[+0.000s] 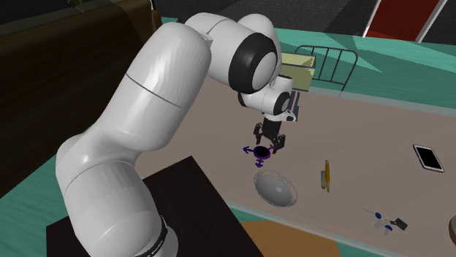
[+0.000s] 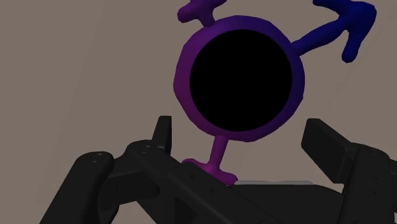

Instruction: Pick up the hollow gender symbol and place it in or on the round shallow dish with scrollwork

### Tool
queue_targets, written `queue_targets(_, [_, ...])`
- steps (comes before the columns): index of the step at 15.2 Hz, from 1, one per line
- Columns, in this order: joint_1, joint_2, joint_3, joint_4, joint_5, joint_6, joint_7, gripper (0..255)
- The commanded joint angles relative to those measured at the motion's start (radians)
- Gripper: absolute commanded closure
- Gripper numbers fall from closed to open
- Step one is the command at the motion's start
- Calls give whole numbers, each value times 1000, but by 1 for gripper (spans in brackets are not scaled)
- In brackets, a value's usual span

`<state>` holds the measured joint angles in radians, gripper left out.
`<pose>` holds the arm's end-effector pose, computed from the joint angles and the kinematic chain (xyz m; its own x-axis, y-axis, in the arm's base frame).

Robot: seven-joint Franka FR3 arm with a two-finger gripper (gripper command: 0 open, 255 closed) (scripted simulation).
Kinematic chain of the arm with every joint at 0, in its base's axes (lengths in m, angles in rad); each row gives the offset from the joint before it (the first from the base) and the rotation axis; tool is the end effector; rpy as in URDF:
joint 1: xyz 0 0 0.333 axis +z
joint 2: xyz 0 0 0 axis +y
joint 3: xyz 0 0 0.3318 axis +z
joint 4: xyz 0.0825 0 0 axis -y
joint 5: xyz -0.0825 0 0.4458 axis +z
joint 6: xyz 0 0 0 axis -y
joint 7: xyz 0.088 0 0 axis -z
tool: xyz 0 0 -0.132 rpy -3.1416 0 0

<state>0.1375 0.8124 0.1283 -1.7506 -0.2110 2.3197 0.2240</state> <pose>0.6444 0.1695 0.0277 0.9620 0.1617 -0.2198 0.1818 -0.9805 0.0746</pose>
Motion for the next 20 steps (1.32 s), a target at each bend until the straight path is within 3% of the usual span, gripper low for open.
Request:
queue_targets(1, [0,4,-1,0,-1,4,0,0])
queue_targets(6, [0,4,-1,0,-1,4,0,0])
queue_targets(7, [0,4,-1,0,-1,4,0,255])
queue_targets(20, [-5,-43,5,-19,5,-23,-4,255])
